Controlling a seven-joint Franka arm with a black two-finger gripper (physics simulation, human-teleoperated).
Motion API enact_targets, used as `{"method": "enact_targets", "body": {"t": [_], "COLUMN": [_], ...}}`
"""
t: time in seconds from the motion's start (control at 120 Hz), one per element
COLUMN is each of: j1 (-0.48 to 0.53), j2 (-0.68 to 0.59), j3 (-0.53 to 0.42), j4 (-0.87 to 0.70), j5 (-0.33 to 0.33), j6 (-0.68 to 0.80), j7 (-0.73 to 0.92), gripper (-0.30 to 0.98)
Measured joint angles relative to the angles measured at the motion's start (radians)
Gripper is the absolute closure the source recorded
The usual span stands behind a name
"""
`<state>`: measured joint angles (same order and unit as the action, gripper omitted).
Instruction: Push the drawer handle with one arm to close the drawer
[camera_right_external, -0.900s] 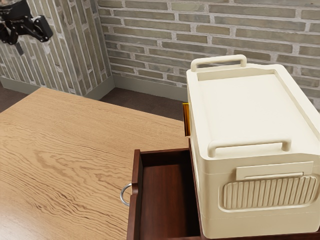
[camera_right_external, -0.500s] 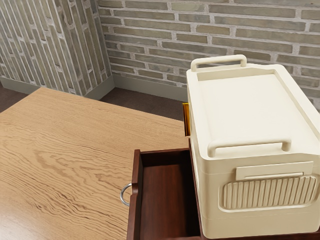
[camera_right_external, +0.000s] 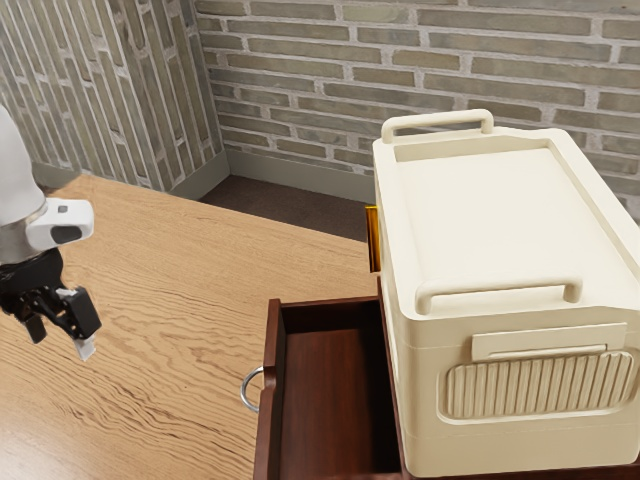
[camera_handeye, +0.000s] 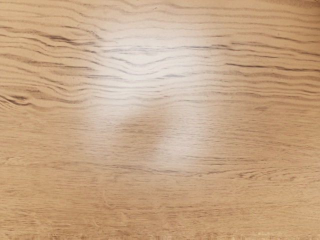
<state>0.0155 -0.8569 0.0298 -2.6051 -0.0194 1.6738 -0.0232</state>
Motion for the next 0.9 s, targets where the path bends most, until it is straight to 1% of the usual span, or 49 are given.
{"method": "enact_targets", "body": {"t": [0.058,0.125,0.217,0.292,0.35,0.45,0.5,0.575,0.683,0.75,0.8,0.85,0.9], "j1": [0.029,0.032,-0.015,-0.049,-0.060,-0.070,-0.075,-0.115,-0.162,-0.168,-0.161,-0.126,-0.115], "j2": [0.006,0.032,0.078,0.085,0.086,0.092,0.094,0.104,0.116,0.119,0.121,0.141,0.154], "j3": [0.008,0.008,0.003,0.002,0.002,0.001,0.001,0.002,0.010,0.023,0.031,0.040,0.045], "j4": [-0.085,-0.131,-0.151,-0.155,-0.153,-0.157,-0.163,-0.167,-0.167,-0.167,-0.167,-0.167,-0.167], "j5": [0.001,0.002,0.010,0.017,0.022,0.098,0.121,0.141,0.155,0.159,0.156,0.141,0.126], "j6": [0.058,0.123,0.184,0.183,0.207,0.299,0.326,0.370,0.413,0.440,0.458,0.478,0.494], "j7": [0.004,0.008,0.013,0.020,0.070,0.253,0.335,0.493,0.708,0.834,0.921,1.001,1.075], "gripper": [0.02,0.02,0.02,0.02,0.02,0.02,0.02,0.02,0.02,0.03,0.03,0.03,0.03]}}
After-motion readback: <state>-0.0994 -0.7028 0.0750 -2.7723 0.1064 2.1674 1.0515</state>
